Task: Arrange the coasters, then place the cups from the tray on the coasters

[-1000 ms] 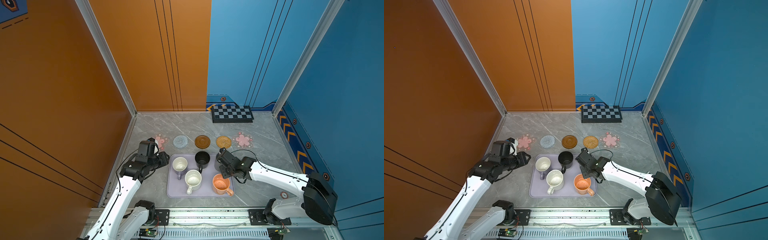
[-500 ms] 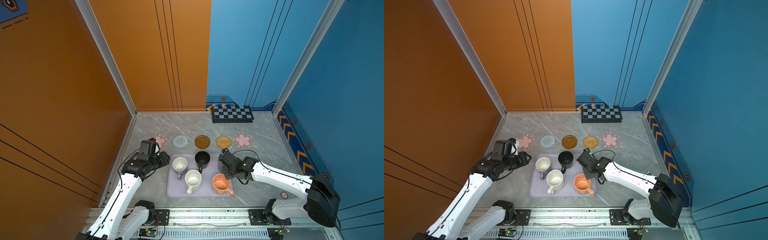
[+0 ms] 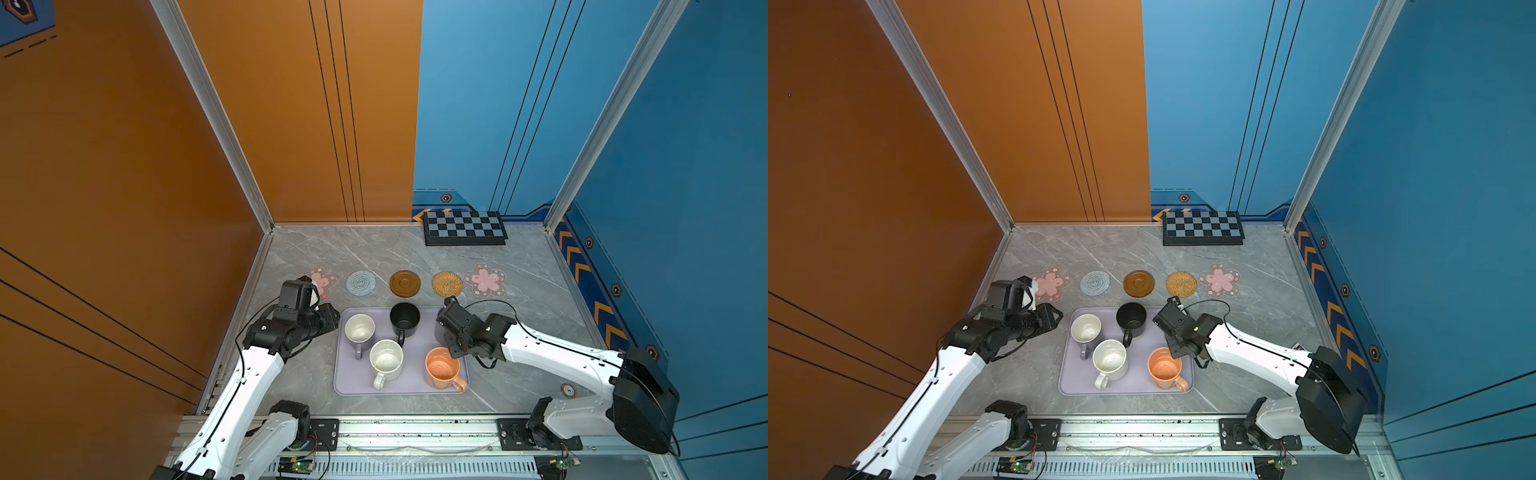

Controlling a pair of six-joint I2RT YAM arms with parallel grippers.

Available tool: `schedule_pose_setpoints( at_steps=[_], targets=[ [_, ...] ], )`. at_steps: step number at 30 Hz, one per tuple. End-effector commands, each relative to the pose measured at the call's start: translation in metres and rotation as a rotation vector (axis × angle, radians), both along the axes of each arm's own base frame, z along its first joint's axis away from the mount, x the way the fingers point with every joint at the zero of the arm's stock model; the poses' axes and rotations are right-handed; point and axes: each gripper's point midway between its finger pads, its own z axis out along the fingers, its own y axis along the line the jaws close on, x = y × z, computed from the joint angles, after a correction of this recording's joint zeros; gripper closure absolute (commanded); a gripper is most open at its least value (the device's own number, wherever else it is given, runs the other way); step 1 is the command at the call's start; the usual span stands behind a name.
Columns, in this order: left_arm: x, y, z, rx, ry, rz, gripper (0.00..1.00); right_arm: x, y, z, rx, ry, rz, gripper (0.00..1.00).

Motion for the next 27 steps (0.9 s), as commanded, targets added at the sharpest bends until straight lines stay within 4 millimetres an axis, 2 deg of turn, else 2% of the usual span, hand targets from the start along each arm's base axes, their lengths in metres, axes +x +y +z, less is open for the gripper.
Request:
schedule_pose_setpoints(
  at_steps=[1,8,19,23,27],
  targets=[
    [-0.005,-0.003,0.002,-0.003,0.000,-0.020,0.57,0.004,-0.004,0.002,-0.001,-0.020,-0.029,0.68],
    [-0.004,-0.003,0.002,-0.006,0.004,-0.018,0.57,0.005,-0.003,-0.001,-0.006,-0.011,-0.021,0.66],
    [-0.003,-0.004,0.005,-0.011,-0.001,-0.017,0.57,0.003,-0.003,-0.002,0.001,-0.006,-0.012,1.00],
    [-0.003,-0.006,0.006,-0.013,-0.001,-0.022,0.57,0.004,-0.006,0.005,0.005,-0.038,-0.021,1.00],
    [-0.002,-0.006,0.008,-0.011,-0.007,-0.026,0.57,0.010,-0.012,0.022,0.021,-0.102,-0.038,1.00]
  ],
)
